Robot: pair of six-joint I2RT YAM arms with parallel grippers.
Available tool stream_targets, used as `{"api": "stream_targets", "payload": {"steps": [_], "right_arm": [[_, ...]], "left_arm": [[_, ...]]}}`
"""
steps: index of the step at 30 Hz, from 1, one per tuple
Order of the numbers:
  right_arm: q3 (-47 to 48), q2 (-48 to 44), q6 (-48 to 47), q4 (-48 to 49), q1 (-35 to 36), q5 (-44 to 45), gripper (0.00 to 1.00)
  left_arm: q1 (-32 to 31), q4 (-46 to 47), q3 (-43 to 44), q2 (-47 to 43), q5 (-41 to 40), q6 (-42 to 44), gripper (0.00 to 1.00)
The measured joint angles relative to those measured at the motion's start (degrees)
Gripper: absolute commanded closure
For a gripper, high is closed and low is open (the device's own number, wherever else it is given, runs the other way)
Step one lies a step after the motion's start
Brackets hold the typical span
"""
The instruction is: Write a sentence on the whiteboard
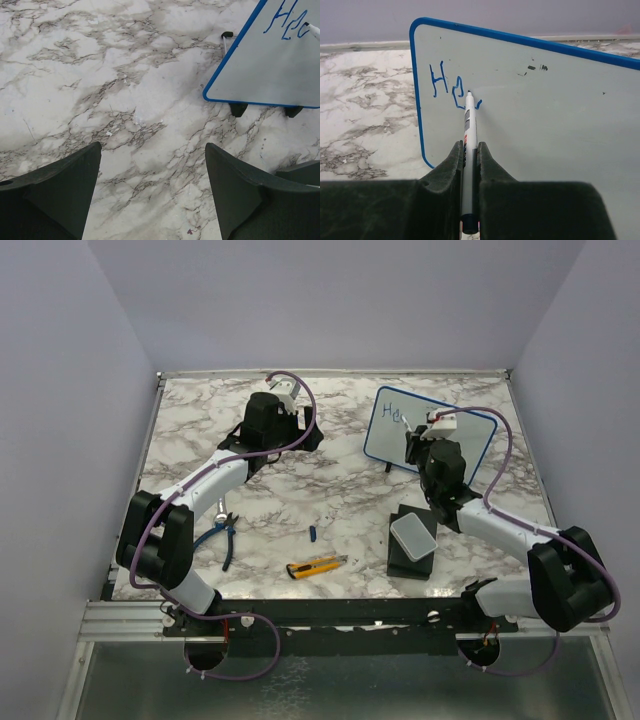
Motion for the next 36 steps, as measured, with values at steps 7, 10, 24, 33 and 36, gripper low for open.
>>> {"api": "stream_targets", "payload": {"steps": [7,10,24,33,36], "right_arm": [[-0.02,-1.25,0.0,0.46,0.0,1.51,1.0],[-0.04,-1.68,0.02,0.46,0.0,2.1,1.0],[-1.25,-1.73,0.72,0.31,0.0,2.34,1.0],[-2.19,-1.73,1.7,-0.48,0.0,2.34,1.0],[-2.19,-1.75,1.79,-0.5,0.0,2.34,1.0]], "left_arm": [[0.0,0.0,-0.04,-0.13,0.02,0.0,0.14],[0.0,0.0,-0.04,-0.2,0.02,0.0,0.14],[0.0,0.0,-0.04,-0.22,0.02,0.0,0.14],[0.0,0.02,-0.04,-0.46,0.02,0.0,0.14],[0.0,0.0,-0.04,-0.66,0.02,0.0,0.14]]}}
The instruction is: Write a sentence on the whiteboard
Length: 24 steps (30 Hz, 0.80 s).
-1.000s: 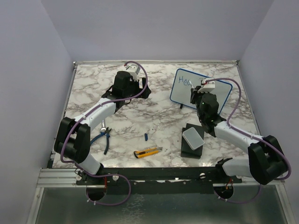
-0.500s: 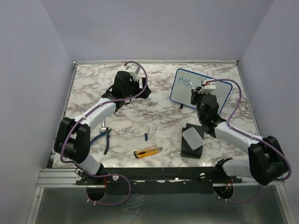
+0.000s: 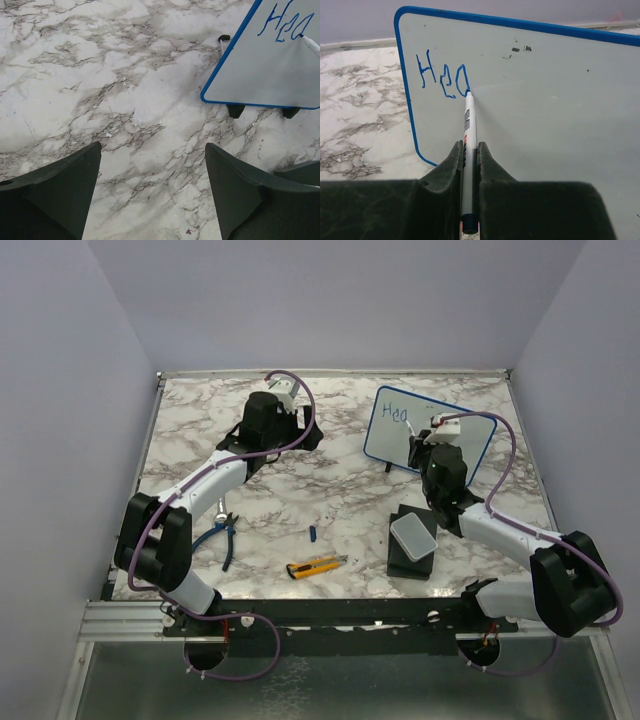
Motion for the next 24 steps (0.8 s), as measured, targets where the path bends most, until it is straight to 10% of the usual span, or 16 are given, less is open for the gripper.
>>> {"api": "stream_targets", "payload": {"steps": [24], "right_arm": [[-1.11,-1.4,0.44,-0.92,0.0,0.04,1.0]], "left_arm": [[0.02,0.0,-0.24,-1.49,-0.02,0.04,0.14]]}}
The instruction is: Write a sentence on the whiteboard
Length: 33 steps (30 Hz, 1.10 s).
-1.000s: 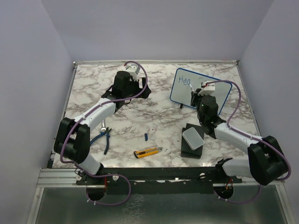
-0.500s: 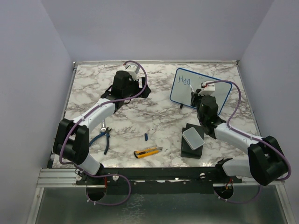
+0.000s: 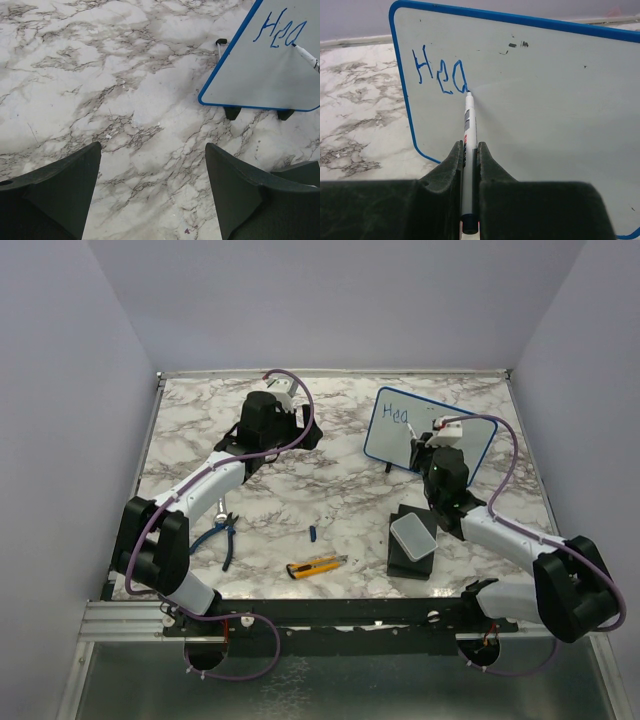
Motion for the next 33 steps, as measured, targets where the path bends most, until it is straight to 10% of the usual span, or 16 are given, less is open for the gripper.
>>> {"api": "stream_targets", "payload": {"steps": [33], "right_arm": [[-1.73,-3.19,-1.57,1.18,0.0,-2.47,1.0]], "left_arm": [[0.24,0.0,-0.02,-0.02,0.0,0.0,0.14]]}}
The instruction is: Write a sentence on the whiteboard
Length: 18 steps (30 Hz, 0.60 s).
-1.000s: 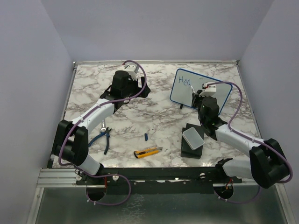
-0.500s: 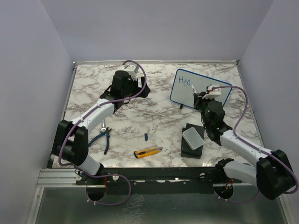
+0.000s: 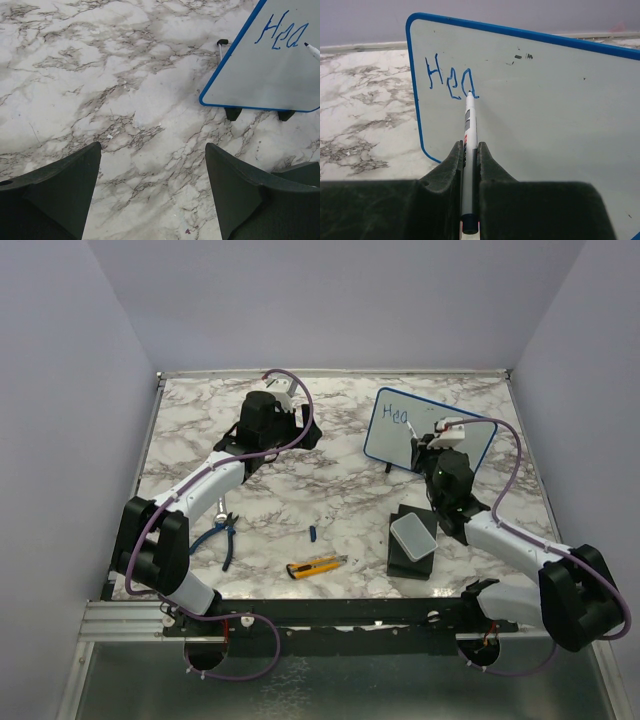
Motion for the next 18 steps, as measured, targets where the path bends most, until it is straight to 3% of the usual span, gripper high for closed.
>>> {"api": "stream_targets", "payload": {"steps": [18], "right_arm": [[1.75,2.71,-2.36,3.21,0.0,2.54,1.0]], "left_arm": [[0.0,0.0,0.0,0.0,0.0,0.0,0.14]]}}
